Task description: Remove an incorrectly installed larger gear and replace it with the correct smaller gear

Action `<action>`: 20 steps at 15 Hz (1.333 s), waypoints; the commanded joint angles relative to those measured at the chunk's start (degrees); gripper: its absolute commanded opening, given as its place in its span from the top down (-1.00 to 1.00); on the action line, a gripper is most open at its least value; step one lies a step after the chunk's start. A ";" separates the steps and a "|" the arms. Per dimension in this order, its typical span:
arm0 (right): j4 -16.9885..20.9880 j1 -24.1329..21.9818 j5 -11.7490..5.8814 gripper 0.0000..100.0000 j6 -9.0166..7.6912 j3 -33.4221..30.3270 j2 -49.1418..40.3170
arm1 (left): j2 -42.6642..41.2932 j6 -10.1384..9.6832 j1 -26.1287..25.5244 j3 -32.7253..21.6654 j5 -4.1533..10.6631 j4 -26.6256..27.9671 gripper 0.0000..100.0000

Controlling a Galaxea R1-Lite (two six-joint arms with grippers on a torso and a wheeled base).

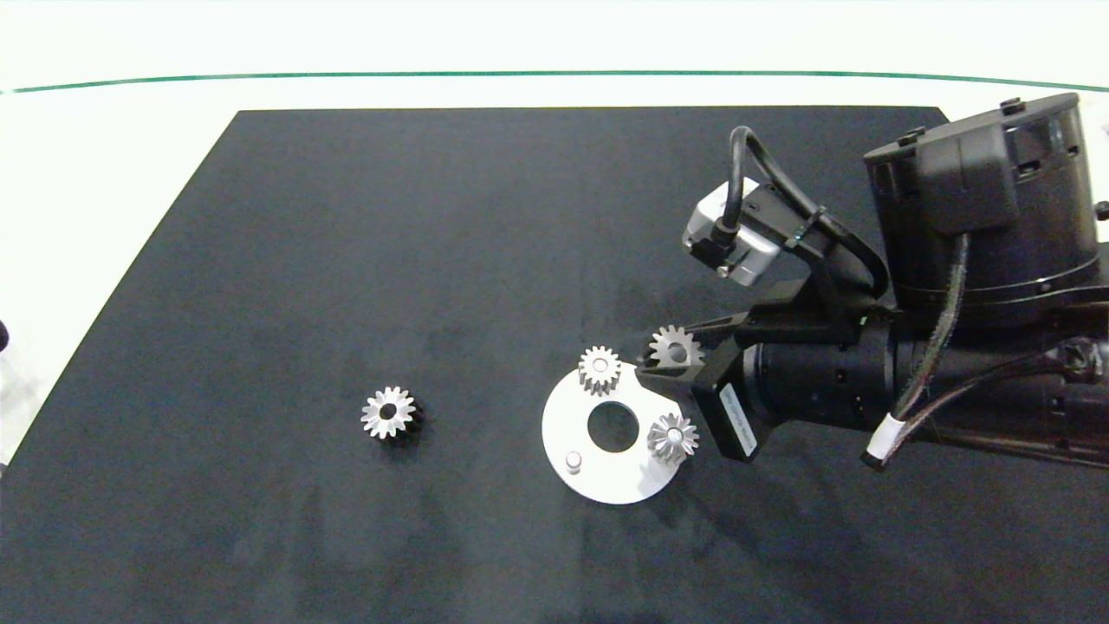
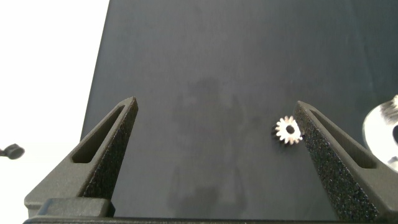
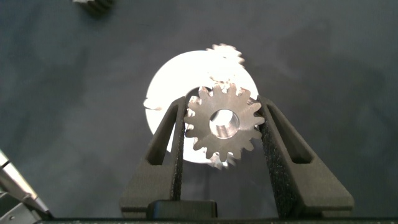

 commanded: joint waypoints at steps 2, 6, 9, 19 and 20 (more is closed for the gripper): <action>0.02 5.10 0.09 0.56 0.02 -2.63 5.20 | -2.91 -0.40 0.01 -0.60 0.27 0.01 -1.00; 0.46 8.61 -0.08 0.56 3.54 -2.36 7.75 | -5.11 -0.22 0.01 -1.66 0.35 0.10 -1.00; 3.01 8.44 -1.40 0.56 3.45 -2.36 9.15 | -5.29 -0.13 0.01 -2.71 0.35 0.18 -1.00; 6.70 8.35 -6.15 0.56 0.72 -7.55 15.39 | -5.81 -0.22 -0.08 -3.59 0.35 0.18 -1.00; 6.70 8.35 -6.15 0.56 0.72 -7.55 15.57 | -5.81 -0.22 -0.08 -3.59 0.35 0.18 -1.00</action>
